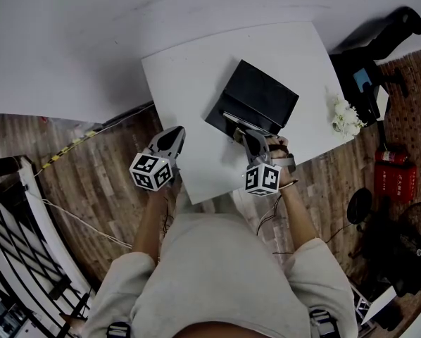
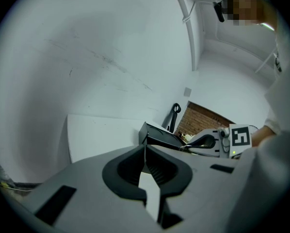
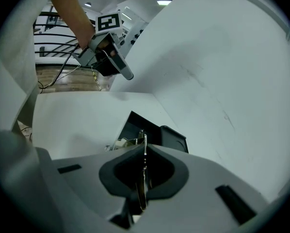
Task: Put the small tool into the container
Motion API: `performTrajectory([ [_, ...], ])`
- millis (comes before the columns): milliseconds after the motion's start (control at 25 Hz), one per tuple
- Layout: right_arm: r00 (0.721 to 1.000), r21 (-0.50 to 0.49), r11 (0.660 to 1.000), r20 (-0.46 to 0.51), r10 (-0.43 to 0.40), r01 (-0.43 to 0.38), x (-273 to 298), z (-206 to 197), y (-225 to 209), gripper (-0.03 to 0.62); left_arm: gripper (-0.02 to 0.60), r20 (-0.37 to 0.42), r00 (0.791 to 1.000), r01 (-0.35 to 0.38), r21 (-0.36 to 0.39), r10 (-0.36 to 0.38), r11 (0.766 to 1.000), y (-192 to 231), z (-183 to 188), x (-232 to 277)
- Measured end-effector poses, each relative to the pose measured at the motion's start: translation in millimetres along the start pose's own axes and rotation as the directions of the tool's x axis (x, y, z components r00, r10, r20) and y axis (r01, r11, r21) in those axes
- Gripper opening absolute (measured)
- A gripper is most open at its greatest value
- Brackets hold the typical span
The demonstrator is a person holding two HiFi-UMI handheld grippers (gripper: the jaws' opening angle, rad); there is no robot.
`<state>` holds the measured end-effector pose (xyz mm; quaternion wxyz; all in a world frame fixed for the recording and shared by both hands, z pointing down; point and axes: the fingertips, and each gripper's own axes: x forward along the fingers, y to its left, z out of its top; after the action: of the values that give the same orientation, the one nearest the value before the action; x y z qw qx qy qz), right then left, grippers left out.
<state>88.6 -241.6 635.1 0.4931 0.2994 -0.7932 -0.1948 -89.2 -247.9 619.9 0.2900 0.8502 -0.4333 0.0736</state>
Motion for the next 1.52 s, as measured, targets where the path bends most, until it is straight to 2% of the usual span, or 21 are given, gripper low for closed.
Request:
performTrajectory([
  [480,0.999,0.039,0.999,-0.034,-0.009,0.01,20.9,-11.6,-1.0,0.008,0.015,-0.003,1.0,-0.015,-0.011,0.015,1.0,5.7,-6.1,-7.8],
  [960,0.997,-0.026,0.998,-0.064,-0.052,0.051,43.2,-23.3,-1.6,0.008,0.015,-0.01,0.999,-0.032,-0.03,0.032,0.999,14.7,-12.6,-11.3],
  [1520,0.995,-0.04,0.996,-0.064,-0.078,0.076,58.1,-27.3,-10.8,0.008,0.015,-0.026,0.999,-0.034,-0.04,0.033,0.999,18.0,-18.8,-11.3],
])
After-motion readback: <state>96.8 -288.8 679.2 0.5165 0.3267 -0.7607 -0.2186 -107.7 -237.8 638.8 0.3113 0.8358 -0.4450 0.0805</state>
